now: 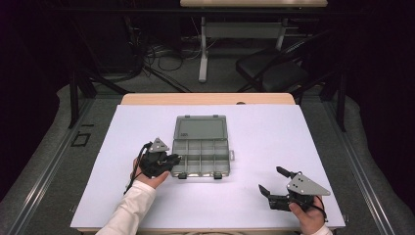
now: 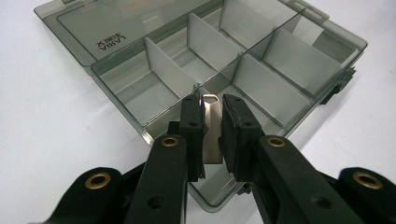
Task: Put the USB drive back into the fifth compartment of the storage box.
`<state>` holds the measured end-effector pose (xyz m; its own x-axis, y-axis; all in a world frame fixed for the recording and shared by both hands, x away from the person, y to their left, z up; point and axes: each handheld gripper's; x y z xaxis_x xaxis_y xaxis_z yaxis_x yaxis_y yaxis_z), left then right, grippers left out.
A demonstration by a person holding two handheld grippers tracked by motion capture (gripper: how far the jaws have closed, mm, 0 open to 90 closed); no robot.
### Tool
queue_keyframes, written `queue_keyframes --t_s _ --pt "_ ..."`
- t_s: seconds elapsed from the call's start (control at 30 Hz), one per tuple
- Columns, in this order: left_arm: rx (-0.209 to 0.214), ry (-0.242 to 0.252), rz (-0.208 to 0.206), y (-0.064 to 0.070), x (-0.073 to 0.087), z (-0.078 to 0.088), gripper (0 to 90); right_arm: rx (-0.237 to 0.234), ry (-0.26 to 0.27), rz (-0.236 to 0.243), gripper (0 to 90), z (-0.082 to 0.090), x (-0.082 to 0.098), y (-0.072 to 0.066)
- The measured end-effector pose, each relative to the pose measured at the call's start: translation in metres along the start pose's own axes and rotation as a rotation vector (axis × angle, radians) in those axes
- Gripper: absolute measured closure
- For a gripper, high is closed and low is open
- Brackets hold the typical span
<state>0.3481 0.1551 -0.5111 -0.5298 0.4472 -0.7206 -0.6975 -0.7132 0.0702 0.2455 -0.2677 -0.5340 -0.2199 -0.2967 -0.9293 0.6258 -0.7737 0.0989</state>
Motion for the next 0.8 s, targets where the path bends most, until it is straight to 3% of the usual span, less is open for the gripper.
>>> queue_keyframes --t_s 0.8 --pt "-0.024 -0.040 -0.022 0.004 0.006 -0.013 79.2 -0.007 -0.006 0.003 14.0 -0.002 0.000 0.001"
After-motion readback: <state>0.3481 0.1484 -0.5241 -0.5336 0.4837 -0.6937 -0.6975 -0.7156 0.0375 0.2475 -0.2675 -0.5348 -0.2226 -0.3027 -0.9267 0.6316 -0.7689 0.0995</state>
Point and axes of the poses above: each handheld gripper's, and its own axes: z roughly backward along the jaws, x roughly out of its underside, y roughly to its right, and after that the axes turned 1 degree about -y, right-handed
